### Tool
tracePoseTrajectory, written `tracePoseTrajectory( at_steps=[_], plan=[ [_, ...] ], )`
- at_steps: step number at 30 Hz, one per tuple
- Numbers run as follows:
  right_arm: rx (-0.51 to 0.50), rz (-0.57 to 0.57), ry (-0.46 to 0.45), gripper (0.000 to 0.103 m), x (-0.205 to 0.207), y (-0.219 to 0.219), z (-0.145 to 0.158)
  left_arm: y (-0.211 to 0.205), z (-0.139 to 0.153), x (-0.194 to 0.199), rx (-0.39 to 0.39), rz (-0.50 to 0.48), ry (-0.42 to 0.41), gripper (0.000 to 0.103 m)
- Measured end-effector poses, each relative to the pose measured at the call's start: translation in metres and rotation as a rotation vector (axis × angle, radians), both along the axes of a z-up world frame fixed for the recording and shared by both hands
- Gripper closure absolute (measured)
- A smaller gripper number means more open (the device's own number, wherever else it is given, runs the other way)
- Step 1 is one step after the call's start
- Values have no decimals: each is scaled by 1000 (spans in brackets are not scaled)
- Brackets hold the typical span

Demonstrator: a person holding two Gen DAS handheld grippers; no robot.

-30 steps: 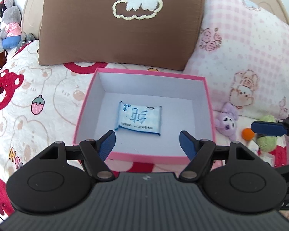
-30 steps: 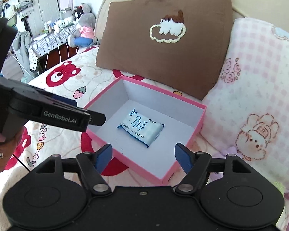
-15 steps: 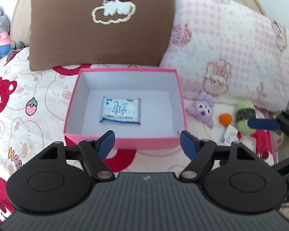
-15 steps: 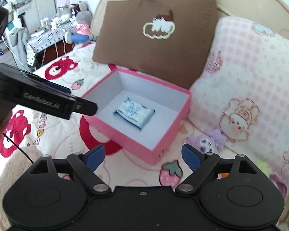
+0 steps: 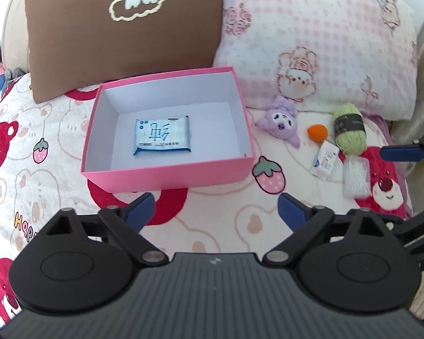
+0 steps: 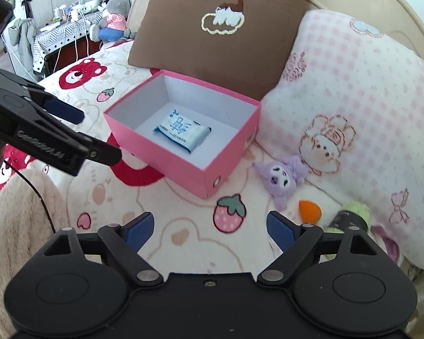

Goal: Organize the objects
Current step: 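Raise the left tool out of the box and move toward the cotton-swab box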

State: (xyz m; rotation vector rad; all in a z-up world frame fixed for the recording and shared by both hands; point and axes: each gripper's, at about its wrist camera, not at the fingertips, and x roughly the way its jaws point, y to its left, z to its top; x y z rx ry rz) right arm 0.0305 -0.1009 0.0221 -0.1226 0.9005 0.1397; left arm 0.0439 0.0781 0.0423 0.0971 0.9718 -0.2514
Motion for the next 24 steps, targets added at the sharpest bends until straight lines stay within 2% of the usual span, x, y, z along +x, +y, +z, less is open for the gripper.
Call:
tracePoseTrajectory(
  at_steps=[10, 14, 18, 22, 24],
  plan=[
    [-15, -31, 34, 13, -24, -18, -9, -30, -9, -24, 15, -85, 53, 3],
    [-26, -36, 70, 14, -34, -26, -18, -41, -20, -31, 53, -107, 62, 3],
    [-42, -43, 89, 14, -43, -31, -29, -45, -34, -35, 39, -105, 95, 3],
    [-27, -40, 99, 14, -51, -38, -39, -51, -43, -40, 28, -118, 114, 3],
    [27, -20, 89, 14, -56, -43, -41, -54, -48, -41, 27, -129, 141, 3]
  ],
)
